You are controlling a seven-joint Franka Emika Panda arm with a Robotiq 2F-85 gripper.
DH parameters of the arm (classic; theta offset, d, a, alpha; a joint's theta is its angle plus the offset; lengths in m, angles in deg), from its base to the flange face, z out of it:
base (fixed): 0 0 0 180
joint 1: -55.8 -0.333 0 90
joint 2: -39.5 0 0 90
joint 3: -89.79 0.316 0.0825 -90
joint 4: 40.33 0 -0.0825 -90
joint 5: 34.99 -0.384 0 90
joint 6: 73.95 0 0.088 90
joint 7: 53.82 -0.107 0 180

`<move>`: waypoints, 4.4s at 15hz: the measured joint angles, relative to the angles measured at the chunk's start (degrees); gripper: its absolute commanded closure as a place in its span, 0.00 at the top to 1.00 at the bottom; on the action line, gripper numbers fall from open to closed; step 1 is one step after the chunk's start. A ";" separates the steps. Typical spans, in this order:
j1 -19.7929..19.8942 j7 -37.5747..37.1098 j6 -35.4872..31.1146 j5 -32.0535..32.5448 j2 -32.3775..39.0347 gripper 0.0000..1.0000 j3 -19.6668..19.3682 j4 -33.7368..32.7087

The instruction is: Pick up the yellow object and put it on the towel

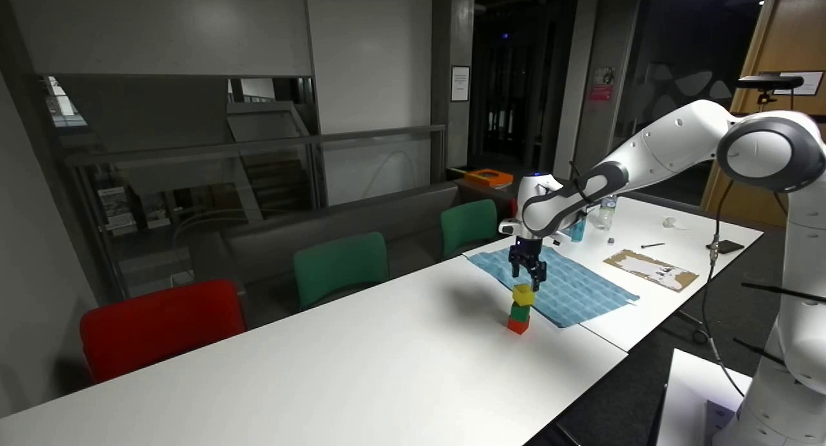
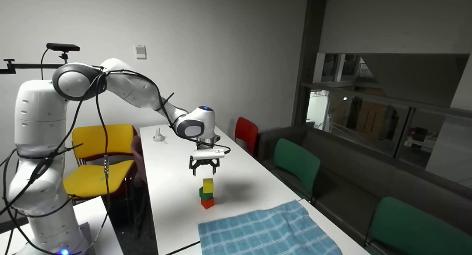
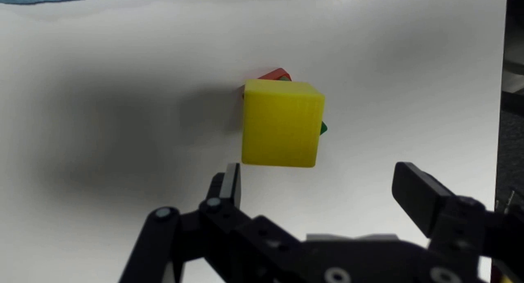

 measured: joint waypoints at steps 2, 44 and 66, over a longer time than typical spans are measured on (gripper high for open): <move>-0.02 -1.12 0.06 0.01 0.34 1.00 0.12 -0.04; 8.31 -3.63 -0.10 2.57 6.05 0.31 -0.26 -2.87; 13.59 -25.19 -5.80 -19.61 9.28 0.31 -2.17 -9.24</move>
